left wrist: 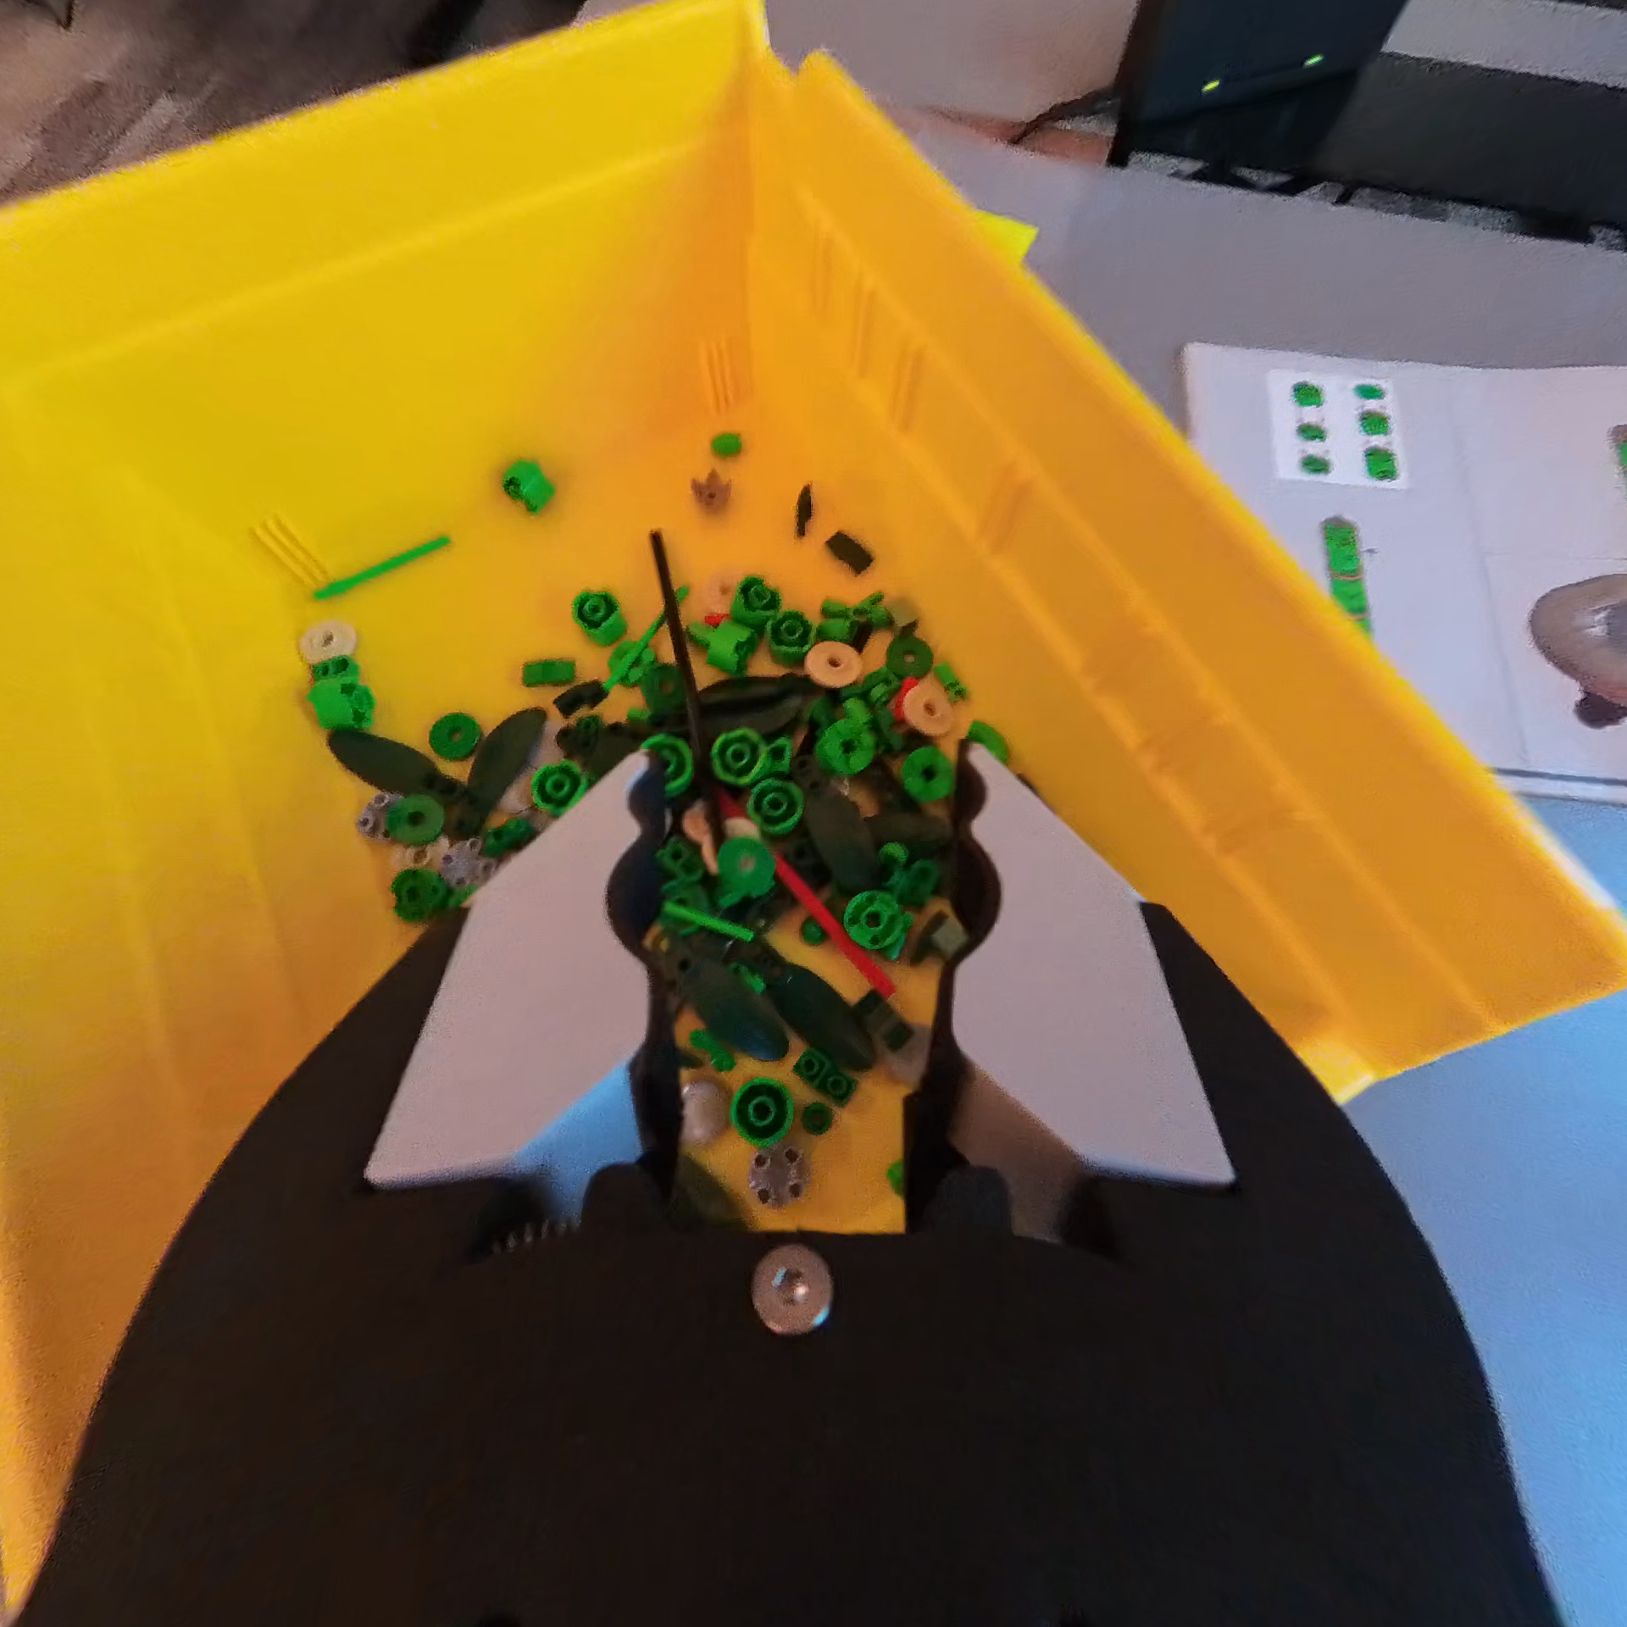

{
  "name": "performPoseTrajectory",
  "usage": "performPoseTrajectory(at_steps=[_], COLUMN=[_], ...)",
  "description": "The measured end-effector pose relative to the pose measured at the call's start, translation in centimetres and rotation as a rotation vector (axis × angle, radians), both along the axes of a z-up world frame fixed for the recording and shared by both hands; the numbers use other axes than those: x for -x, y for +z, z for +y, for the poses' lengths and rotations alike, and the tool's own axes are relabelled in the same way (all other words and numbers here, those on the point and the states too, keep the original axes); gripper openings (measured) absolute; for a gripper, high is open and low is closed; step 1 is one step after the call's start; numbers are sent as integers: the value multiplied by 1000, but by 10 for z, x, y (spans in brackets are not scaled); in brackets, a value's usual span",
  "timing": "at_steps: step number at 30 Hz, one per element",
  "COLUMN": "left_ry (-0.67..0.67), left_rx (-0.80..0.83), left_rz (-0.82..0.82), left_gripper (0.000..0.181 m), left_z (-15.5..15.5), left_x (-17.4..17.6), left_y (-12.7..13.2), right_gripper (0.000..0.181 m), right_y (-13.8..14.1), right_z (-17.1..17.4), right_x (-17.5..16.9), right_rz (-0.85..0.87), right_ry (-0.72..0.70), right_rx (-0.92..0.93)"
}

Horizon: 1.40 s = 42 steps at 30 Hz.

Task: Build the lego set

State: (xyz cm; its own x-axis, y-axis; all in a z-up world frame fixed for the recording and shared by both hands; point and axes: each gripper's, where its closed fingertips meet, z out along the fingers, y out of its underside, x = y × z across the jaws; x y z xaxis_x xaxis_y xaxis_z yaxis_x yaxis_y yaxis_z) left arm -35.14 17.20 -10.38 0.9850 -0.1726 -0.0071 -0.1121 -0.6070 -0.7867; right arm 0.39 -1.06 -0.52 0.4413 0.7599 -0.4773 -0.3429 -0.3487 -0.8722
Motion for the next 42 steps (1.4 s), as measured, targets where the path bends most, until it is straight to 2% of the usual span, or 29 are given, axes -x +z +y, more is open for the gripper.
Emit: performPoseTrajectory(at_steps=[1, 2, 4, 6, 8, 10, 12, 15, 19, 23, 25, 36, 38, 40, 42], left_ry=[-22, -58, -196, -427, -714, -993, -1226, -1410, -1453, -1463, -1469, -1452, -1489, -1505, -1483], left_rx=[-44, -124, -343, -590, -761, -722, -548, -279, -118, -40, -40, 19, -88, -324, -477], left_rz=[-9, -41, -129, -198, -250, -275, -267, -134, -30, 84, 127, 93, 193, 345, 463], left_gripper=[69, 65, 58, 57, 34, 29, 41, 44, 31, 31, 28, 14, 14, 14, 14], left_z=[2, 2, -8, -39, -89, -135, -171, -201, -207, -205, -205, -203, -203, -201, -199], left_x=[-8, -20, -55, -104, -160, -213, -255, -285, -292, -288, -287, -285, -283, -286, -287], left_y=[9, 25, 68, 112, 133, 120, 85, 20, -26, -51, -57, -58, -55, -43, -34], right_gripper=[47, 47, 47, 47, 47, 47, 47, 47, 47, 47, 47, 47, 47, 47, 47], right_y=[0, 0, -1, -1, -3, -5, -5, -5, -3, 0, 0, 1, 0, 1, 1], right_z=[0, 0, 0, 1, 1, 1, 2, 2, 1, 0, -1, -1, -1, -1, -1], right_x=[0, 0, 1, 1, 1, 1, 1, 1, -1, -1, -1, 0, 0, 0, 0], right_rz=[-1, -2, -5, -11, -16, -17, -20, -21, -20, -11, -11, -11, -11, -11, -13], right_ry=[0, 0, -1, -3, -3, 0, -1, -1, -6, -4, -2, 0, 2, 1, 0], right_rx=[0, 0, -1, -2, 2, 7, 6, 8, -1, -4, -6, -6, -5, -7, -8])
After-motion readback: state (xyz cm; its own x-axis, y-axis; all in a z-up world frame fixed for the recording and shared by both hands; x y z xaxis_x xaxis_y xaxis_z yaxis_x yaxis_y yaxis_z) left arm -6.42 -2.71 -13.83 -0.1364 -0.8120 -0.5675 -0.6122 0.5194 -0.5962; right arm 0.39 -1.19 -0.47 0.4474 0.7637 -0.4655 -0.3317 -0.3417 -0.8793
